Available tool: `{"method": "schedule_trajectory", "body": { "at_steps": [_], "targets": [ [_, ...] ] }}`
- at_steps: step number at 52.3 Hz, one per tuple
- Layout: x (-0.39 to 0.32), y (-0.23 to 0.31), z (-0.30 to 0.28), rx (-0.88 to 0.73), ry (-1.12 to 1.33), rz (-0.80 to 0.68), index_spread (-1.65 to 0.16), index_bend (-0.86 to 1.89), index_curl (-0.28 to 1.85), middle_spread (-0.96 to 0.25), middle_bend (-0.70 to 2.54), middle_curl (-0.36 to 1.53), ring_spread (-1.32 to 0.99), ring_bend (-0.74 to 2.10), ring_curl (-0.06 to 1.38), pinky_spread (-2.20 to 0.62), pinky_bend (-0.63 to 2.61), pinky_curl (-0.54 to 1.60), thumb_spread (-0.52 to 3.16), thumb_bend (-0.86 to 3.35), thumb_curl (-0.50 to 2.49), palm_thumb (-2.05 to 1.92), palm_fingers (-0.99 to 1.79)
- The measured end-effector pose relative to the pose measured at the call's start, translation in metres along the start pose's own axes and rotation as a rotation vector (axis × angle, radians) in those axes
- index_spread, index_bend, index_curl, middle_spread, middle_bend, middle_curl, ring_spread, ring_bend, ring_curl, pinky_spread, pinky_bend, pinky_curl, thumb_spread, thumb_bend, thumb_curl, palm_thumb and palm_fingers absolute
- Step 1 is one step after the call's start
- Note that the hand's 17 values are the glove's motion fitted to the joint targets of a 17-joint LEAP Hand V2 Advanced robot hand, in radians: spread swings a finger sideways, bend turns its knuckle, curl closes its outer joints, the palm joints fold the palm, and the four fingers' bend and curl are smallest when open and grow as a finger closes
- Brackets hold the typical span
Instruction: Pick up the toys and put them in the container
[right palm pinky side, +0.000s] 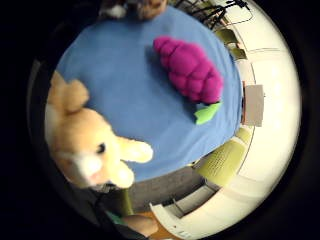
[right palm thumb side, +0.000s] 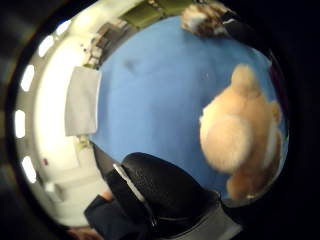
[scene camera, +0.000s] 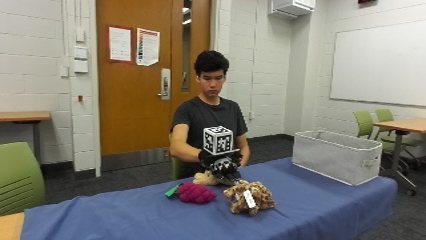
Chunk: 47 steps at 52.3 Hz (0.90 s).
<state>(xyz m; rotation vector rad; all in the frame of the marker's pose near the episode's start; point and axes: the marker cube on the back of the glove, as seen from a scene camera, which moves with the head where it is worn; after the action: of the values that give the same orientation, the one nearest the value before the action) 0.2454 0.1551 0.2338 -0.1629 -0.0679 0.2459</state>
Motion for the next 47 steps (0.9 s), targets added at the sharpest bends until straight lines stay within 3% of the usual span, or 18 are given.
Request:
{"method": "schedule_trajectory", "body": {
  "at_steps": [14, 21, 26, 27, 34, 40, 47],
  "targets": [
    [0.015, -0.006, 0.023, -0.092, -0.016, 0.053, -0.24, 0.19, 0.39, -0.09, 0.15, 0.32, -0.33, 0.20, 0.25, -0.12, 0.64, 0.36, 0.98, -0.03, 0.12, -0.02, 0.11],
    [0.009, 0.001, 0.024, -0.036, -0.045, 0.042, -0.23, 0.26, 0.42, -0.08, 0.14, 0.30, -0.33, 0.21, 0.26, -0.18, 0.68, 0.37, 1.09, 0.04, 0.18, 0.11, 0.18],
    [0.007, 0.001, 0.019, 0.032, -0.011, 0.018, -0.24, 0.33, 0.44, -0.08, 0.18, 0.30, -0.37, 0.35, 0.28, -0.24, 0.67, 0.36, 1.22, 0.14, 0.24, 0.29, 0.49],
    [0.005, 0.002, 0.018, 0.044, 0.002, 0.014, -0.23, 0.30, 0.43, -0.07, 0.15, 0.29, -0.36, 0.32, 0.27, -0.24, 0.66, 0.35, 1.21, 0.11, 0.23, 0.24, 0.38],
    [-0.001, 0.004, 0.005, 0.146, 0.071, -0.017, -0.27, 0.32, 0.46, -0.10, 0.24, 0.32, -0.42, 0.48, 0.31, -0.32, 0.72, 0.36, 1.29, 0.22, 0.32, 0.46, 0.84],
    [0.004, -0.002, 0.000, 0.084, 0.024, -0.018, -0.30, 0.11, 0.43, -0.22, 0.41, 0.38, -0.46, 0.77, 0.40, -0.41, 0.71, 0.36, 1.17, 0.23, 0.40, 0.56, 1.21],
    [0.003, -0.014, -0.019, 0.048, -0.035, -0.012, -0.31, 0.14, 0.43, -0.31, 0.69, 0.49, -0.45, 1.02, 0.51, -0.46, 0.70, 0.38, 1.02, 0.22, 0.49, 0.61, 1.31]
  ]
}}
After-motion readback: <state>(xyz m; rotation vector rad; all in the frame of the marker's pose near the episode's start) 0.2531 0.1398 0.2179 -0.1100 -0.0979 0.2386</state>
